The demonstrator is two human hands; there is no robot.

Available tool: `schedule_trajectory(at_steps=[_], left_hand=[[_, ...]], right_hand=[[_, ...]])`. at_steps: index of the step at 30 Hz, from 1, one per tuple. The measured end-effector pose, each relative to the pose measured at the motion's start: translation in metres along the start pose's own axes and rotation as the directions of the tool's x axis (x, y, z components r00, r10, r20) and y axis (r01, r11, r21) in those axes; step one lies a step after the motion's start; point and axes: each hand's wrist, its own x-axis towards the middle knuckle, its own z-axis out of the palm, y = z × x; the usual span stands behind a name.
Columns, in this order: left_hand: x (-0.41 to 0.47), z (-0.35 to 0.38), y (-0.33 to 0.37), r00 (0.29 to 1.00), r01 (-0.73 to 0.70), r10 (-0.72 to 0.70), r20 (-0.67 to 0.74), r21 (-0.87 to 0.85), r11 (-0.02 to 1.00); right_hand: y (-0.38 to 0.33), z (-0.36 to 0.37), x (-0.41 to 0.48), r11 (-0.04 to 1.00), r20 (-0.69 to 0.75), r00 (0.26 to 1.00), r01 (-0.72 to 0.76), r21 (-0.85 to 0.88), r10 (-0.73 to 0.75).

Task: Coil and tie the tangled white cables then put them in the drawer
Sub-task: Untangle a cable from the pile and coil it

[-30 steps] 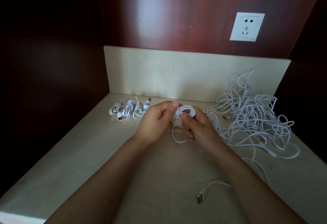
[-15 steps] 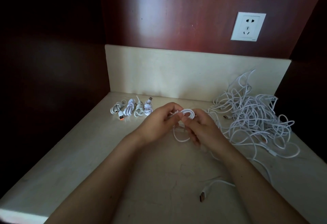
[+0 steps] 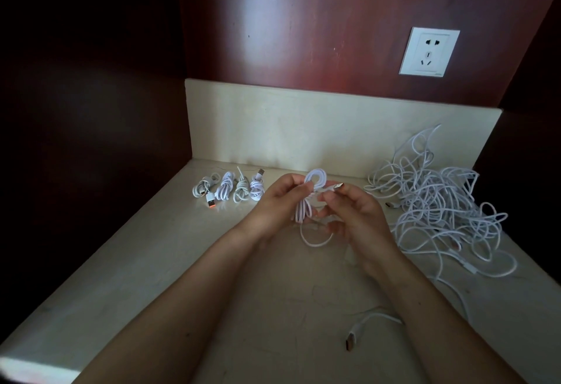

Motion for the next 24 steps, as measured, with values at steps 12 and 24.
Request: schedule_trajectory(at_steps=[12, 24], left_hand=[[-0.009, 0.005, 0.013, 0.976, 0.198, -0.158, 0.149, -0.309, 0.93], [-0.011, 0.005, 0.016, 0.98, 0.179, -0.144, 0.135, -0.299, 0.937]], right_hand=[[0.007, -0.004, 0.005, 0.994, -0.083, 0.997, 0.003, 0.107, 0.006], [0.005, -0.005, 0.005, 0.996, -0.1, 0.992, 0.074, -0.047, -0.078]])
